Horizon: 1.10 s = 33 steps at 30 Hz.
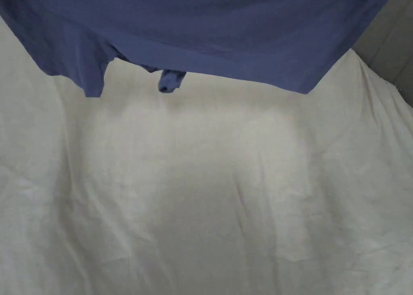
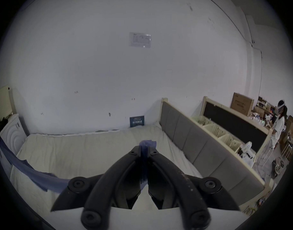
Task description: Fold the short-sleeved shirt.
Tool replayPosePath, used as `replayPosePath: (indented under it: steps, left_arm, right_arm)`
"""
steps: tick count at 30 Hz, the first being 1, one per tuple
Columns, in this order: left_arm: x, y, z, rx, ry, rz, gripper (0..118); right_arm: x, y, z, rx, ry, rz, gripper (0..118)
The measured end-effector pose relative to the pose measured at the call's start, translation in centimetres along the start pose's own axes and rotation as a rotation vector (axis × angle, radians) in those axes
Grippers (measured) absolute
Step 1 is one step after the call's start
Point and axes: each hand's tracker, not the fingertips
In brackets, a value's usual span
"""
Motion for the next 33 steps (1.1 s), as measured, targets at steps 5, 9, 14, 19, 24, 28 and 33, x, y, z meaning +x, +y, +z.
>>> replayPosePath:
  steps: [5,9,14,19,24,28,33]
  left_arm:
    - [-2.1,-6.1,1.4,-0.091,-0.007,0.042,5]
    - [-4.0,-13.5,3.4,-0.194,-0.011,0.033,5]
    - [-6.4,-23.8,7.5,-0.335,-0.017,0.026,5]
    - [-8.4,-33.3,12.2,-0.495,-0.03,-0.01,5]
    - [-10.0,-39.5,15.9,-0.611,-0.006,0.056,5]
    - [-10.8,-41.6,17.7,-0.634,0.006,0.077,5]
    - [-12.3,-41.4,18.9,-0.627,0.063,0.09,63]
  right_arm:
    - [0.6,-5.5,-0.7,-0.079,0.05,-0.005,9]
    - [1.7,-12.1,-0.8,-0.189,0.075,0.006,9]
    - [3.8,-21.9,0.5,-0.326,0.101,-0.005,9]
    - [6.4,-31.8,2.7,-0.472,0.113,-0.05,9]
    - [8.7,-39.7,5.6,-0.541,0.117,-0.045,9]
    - [10.2,-43.5,7.8,-0.568,0.126,-0.036,9]
    - [11.4,-44.2,9.7,-0.568,0.178,-0.094,17]
